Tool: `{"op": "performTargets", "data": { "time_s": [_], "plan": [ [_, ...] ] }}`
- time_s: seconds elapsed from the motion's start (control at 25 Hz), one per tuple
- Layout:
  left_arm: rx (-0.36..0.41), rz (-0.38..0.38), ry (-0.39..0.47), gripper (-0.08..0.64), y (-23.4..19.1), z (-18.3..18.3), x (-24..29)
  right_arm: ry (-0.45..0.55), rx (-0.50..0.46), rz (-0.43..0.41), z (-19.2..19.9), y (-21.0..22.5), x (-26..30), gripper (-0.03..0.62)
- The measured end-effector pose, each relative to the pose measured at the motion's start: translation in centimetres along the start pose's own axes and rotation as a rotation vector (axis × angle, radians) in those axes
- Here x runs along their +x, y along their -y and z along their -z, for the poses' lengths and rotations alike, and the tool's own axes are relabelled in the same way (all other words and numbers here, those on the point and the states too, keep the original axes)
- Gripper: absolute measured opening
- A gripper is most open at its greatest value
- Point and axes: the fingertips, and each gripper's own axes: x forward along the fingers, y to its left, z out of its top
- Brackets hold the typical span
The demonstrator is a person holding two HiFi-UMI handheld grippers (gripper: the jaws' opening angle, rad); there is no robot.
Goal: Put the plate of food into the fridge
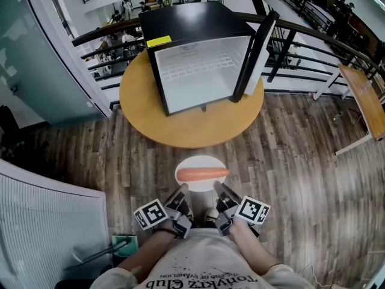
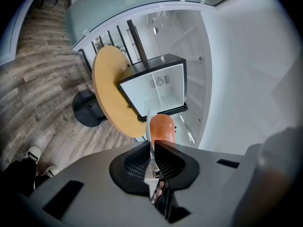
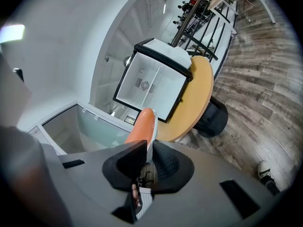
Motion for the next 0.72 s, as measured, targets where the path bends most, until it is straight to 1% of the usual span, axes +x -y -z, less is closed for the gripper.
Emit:
{"op": "performTargets", "data": {
  "time_s": [0.16,0.32,0.48,0.72],
  "plan": [
    [-0.032,0.024,-0.011,0.040,-0.2,-1.2,-0.1,0.017,0.004,-0.007,0.4,-0.9,1.2,0.054],
    [0.014,0.015,-0.030,0.040,-0.7,-2.6,-0.4,0.035,0.002,0.006,0.9,-1.2,2.2,0.054],
    [-0.020,0.039,-0.035,0.040,-1.0,-3.2,-0.3,0.045,-0.001,0.008,1.1,-1.6,2.9,0.054],
    [-0.034,0.037,-0.052,0.040,-1.5,-3.7,0.7,0.050,-0.006,0.036,0.5,-0.9,3.6,0.054]
  ]
}}
